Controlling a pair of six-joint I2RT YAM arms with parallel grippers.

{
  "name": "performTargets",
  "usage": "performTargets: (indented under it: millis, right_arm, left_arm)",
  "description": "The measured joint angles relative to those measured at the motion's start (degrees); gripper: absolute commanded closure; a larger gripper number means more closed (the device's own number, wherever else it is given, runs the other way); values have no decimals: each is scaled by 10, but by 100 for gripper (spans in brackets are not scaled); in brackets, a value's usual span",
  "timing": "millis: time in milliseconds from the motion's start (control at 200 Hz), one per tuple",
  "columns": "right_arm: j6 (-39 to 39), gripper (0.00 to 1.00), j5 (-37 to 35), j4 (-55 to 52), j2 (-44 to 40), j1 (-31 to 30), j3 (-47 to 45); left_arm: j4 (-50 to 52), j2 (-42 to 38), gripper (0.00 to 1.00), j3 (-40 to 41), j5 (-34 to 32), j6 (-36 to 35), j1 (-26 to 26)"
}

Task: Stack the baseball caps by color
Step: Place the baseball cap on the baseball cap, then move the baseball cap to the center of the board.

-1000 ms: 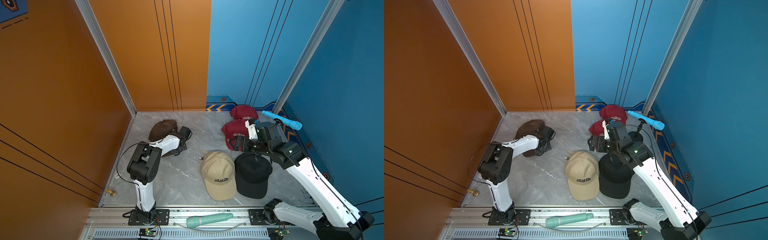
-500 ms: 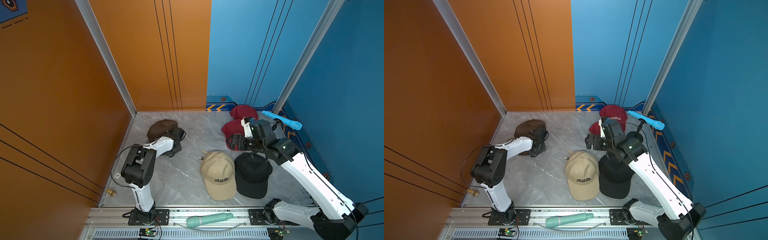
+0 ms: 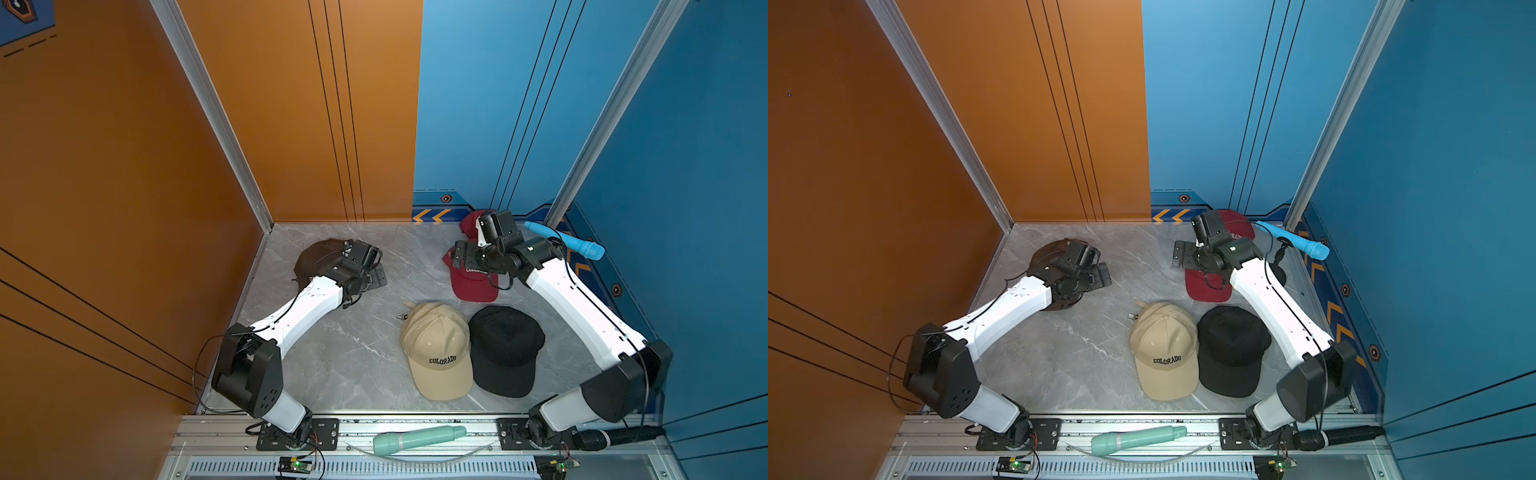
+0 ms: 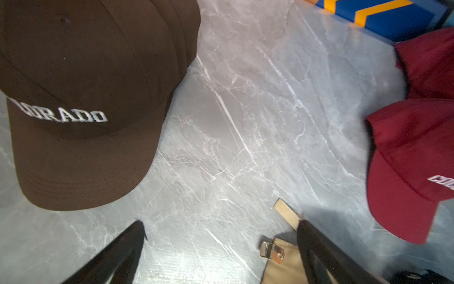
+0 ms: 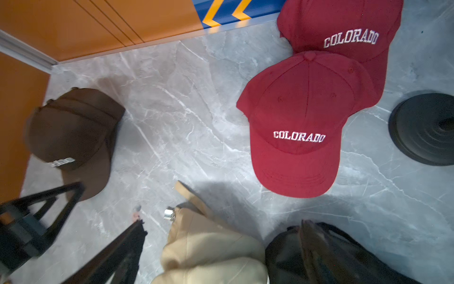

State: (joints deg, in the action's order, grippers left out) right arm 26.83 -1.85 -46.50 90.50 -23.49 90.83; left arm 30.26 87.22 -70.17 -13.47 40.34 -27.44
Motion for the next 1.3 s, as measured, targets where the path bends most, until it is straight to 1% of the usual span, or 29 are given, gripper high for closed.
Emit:
performTargets:
  millis: [50,95,150,270,390,471,571,756,891,1021,1141,1301]
  right_arm:
    - [-1,0,-14,2,36,7,18]
    - [-4,2,-26,8,73,13,37]
    - [-5,7,-45,18,113,20,58]
    - [1,9,-71,30,195,35,116]
    - [13,0,-90,19,274,50,212]
    - [16,0,-103,-2,312,60,271]
    - [15,0,-104,-22,327,74,299]
    - [15,0,-91,-43,343,132,318]
    - [15,0,-81,-50,355,170,314]
    - [15,0,-54,-48,356,178,288]
    - [12,0,4,-33,359,179,256]
    - [11,0,63,1,362,179,216]
  left_arm:
    - [1,-15,2,0,5,-5,0]
    - [1,-30,2,2,9,-9,0]
    - [-2,-49,2,9,18,-16,0]
    - [-7,-91,2,37,43,-38,1]
    - [-7,-119,2,62,68,-66,3]
    - [-7,-138,2,76,78,-78,10]
    - [-7,-162,2,88,86,-85,29]
    - [-14,-169,2,91,102,-86,76]
    - [-19,-155,2,89,106,-81,87]
    - [-23,-123,2,71,108,-75,87]
    - [-33,-101,2,60,115,-73,87]
    - [-56,-99,2,60,132,-67,90]
